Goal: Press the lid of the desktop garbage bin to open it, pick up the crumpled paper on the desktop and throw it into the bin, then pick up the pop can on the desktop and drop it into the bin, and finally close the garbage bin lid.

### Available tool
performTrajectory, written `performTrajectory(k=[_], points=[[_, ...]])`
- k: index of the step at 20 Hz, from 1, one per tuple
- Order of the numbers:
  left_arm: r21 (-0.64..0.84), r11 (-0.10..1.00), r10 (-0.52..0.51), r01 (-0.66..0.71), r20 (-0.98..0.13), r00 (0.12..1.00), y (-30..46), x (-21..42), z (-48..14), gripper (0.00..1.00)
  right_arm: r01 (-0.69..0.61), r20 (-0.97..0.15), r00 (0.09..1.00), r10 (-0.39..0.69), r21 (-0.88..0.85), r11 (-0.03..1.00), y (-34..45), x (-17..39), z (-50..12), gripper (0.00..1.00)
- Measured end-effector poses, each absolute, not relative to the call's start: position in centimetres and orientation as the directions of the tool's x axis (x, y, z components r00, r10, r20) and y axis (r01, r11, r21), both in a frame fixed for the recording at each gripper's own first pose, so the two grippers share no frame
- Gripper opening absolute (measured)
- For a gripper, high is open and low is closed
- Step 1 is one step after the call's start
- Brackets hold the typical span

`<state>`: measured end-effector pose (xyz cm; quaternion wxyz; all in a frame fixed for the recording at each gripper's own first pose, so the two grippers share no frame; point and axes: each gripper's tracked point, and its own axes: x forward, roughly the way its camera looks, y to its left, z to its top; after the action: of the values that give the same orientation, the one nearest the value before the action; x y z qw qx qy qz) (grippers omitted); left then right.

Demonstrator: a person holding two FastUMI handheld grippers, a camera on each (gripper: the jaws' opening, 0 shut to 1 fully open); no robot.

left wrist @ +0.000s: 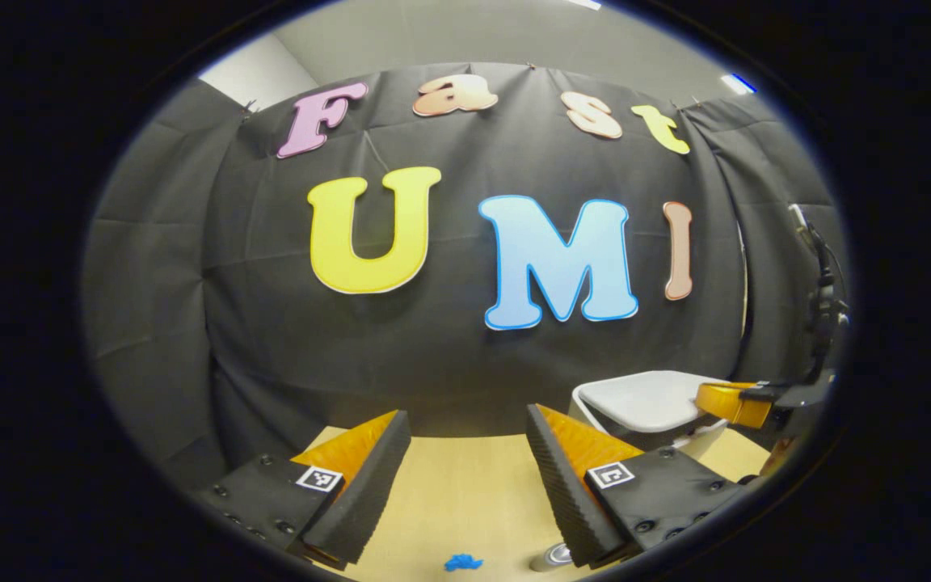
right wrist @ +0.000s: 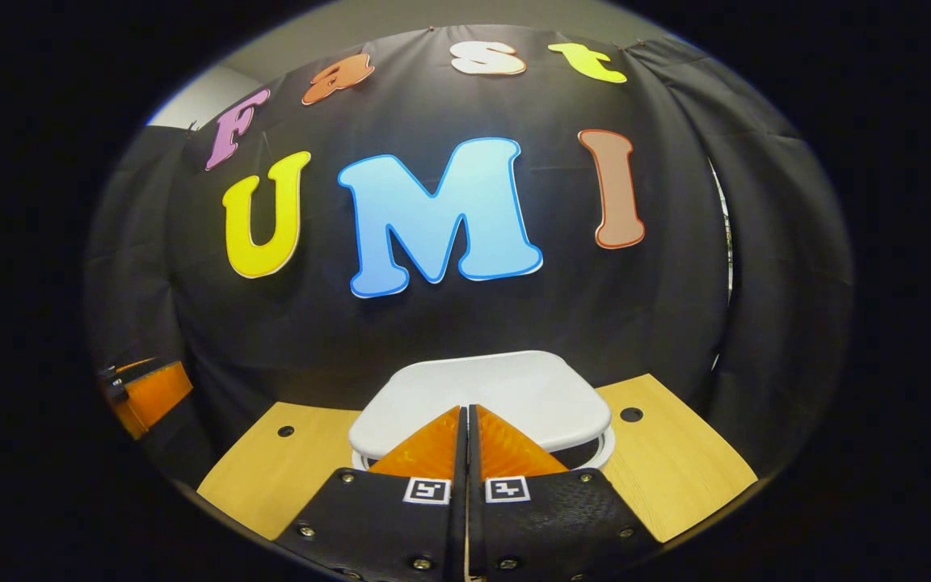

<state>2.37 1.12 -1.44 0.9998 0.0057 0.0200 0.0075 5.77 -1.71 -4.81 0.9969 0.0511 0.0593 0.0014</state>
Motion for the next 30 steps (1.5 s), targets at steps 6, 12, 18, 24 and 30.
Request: performTrajectory(k=[6, 12, 18, 24, 30], points=[[0.002, 1.0, 0.018, -0.018, -0.039, 0.999, 1.4, 1.9, -1.6, 0.95, -0.011, -0.049, 0.999, 0.017, 0.122, 0.992, -1.3, 5.1, -2.0, 0.01], [-0.007, 1.0, 0.018, -0.019, -0.04, 0.999, 1.7, 1.4, -2.0, 0.94, -0.029, -0.027, 0.999, 0.032, 0.093, 0.995, -0.5, 4.7, -1.1, 0.01], [-0.023, 1.0, 0.013, -0.015, -0.062, 0.998, 2.3, 1.4, -3.5, 0.94, -0.035, -0.015, 0.999, 0.037, 0.082, 0.996, -0.1, 4.4, -0.5, 0.01], [-0.058, 0.998, 0.002, -0.01, -0.138, 0.99, 3.7, 1.0, -8.1, 0.94, -0.053, -0.023, 0.998, 0.054, 0.059, 0.997, 0.8, 4.1, -0.3, 0.01], [-0.099, 0.995, 0.005, -0.029, -0.24, 0.971, 5.1, -0.5, -14.0, 0.95, -0.052, -0.039, 0.998, 0.054, 0.037, 0.998, 1.0, 3.6, -0.6, 0.01]])
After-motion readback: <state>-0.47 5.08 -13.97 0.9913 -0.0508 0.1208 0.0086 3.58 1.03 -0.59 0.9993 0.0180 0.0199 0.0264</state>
